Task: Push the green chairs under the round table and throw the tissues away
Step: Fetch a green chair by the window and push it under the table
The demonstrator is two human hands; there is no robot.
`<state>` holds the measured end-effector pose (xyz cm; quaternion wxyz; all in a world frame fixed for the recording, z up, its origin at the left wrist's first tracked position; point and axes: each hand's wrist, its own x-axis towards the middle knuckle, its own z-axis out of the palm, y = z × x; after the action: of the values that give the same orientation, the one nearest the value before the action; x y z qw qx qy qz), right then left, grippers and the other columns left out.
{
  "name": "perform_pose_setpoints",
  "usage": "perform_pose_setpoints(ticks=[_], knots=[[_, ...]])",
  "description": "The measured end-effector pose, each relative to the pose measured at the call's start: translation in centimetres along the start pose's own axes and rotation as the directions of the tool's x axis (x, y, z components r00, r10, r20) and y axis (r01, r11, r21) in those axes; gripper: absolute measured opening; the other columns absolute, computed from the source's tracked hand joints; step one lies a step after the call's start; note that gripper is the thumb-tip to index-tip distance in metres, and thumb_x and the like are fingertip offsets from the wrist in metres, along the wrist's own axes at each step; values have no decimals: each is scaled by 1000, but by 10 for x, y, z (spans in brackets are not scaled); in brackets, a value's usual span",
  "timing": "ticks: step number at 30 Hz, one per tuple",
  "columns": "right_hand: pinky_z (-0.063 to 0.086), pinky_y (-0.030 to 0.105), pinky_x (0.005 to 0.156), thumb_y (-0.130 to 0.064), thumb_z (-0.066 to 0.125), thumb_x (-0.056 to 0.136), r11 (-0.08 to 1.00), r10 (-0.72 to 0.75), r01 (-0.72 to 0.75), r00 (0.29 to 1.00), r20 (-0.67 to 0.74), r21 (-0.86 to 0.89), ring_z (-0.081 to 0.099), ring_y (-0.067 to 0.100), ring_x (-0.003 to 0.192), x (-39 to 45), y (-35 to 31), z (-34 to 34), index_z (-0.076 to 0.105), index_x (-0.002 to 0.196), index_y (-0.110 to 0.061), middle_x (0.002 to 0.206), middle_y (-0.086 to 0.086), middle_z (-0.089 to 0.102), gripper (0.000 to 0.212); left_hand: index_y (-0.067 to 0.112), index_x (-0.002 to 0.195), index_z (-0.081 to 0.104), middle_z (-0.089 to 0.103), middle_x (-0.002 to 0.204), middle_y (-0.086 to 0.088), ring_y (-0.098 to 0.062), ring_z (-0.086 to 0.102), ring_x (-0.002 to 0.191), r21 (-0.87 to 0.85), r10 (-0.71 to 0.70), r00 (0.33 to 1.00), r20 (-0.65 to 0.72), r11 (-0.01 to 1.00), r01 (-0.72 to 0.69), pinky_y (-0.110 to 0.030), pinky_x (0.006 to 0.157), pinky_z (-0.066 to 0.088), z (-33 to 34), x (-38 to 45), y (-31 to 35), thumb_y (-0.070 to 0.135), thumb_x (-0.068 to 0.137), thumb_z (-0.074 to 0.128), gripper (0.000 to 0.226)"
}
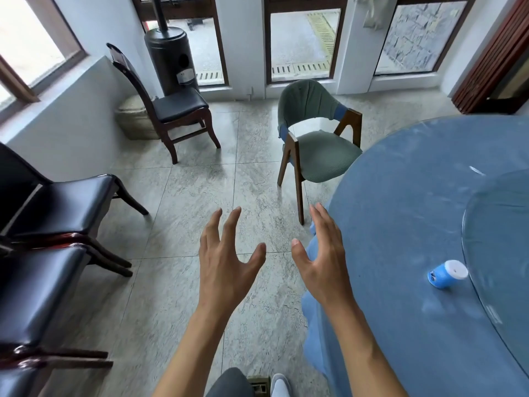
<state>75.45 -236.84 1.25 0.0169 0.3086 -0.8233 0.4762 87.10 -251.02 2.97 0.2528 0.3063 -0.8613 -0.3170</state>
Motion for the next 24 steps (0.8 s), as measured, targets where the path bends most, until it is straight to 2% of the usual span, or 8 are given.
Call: perform_pose_setpoints(ticks=[7, 16, 24], knots=[[31, 51, 118, -45, 46, 93, 1000, -9, 9, 1000, 12, -7, 27, 17, 149, 67, 18, 28, 35, 154, -18, 162, 0, 32, 67, 43, 148, 30, 22, 161, 2, -24, 25, 146, -8, -7, 1000, 0, 1000, 7, -55, 112, 35, 19, 69, -16, 61, 79, 55, 76], [26, 42, 122, -46, 44, 92, 999, 19, -18, 1000, 4, -50, 24, 17, 151, 184, 27, 90, 33, 155, -20, 163, -1, 29, 69, 41, 148, 30, 24, 161, -1, -28, 25, 146, -14, 25, 999, 29, 1000, -25, -57, 112, 35, 43, 205, -57, 59, 80, 57, 75], [25, 33, 118, -43, 46, 91, 995, 27, -33, 998, -60, -90, 29, 17, 148, 294, 18, 146, 38, 152, -14, 161, 2, 33, 69, 40, 148, 31, 23, 161, 0, -28, 25, 146, -17, 44, 998, 52, 999, -44, -57, 112, 35, 39, 330, -89, 56, 81, 60, 75]])
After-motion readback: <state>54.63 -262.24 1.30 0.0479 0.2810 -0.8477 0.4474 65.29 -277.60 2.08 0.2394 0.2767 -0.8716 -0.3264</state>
